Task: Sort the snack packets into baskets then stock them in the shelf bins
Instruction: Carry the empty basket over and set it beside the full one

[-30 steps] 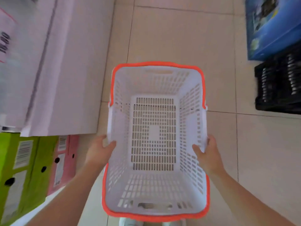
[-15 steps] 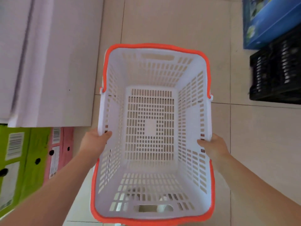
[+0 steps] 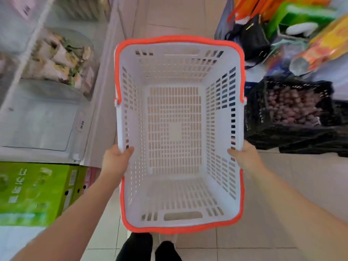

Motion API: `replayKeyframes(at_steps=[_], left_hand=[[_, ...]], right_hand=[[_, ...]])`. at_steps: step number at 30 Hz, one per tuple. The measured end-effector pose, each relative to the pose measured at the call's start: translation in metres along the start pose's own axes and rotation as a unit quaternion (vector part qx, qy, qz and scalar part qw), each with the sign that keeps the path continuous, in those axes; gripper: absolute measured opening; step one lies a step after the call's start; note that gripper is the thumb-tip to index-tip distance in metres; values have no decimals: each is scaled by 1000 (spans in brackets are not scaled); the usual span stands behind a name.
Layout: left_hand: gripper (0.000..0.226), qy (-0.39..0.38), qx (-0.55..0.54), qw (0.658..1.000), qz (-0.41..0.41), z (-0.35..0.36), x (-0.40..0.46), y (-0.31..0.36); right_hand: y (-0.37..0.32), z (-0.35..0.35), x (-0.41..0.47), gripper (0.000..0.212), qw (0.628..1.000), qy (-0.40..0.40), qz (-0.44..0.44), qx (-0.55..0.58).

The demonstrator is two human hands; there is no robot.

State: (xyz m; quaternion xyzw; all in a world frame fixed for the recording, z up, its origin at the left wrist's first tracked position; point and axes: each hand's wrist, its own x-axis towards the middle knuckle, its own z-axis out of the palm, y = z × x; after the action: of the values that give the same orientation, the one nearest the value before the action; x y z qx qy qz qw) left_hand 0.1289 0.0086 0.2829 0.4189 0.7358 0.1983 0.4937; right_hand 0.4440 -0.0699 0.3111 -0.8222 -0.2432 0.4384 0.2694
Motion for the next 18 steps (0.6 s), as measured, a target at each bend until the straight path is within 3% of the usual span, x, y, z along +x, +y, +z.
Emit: replayKeyframes(at_steps=[8,18], left_hand=[[22,-13,-6,998,59,-49,-42,114],[6,-27,-26,996,85,-87,24,222]], right_hand=[[-80,-61,-55,26,997,36,-36,64],[-186,-54,4,28,990,31,-58,121]])
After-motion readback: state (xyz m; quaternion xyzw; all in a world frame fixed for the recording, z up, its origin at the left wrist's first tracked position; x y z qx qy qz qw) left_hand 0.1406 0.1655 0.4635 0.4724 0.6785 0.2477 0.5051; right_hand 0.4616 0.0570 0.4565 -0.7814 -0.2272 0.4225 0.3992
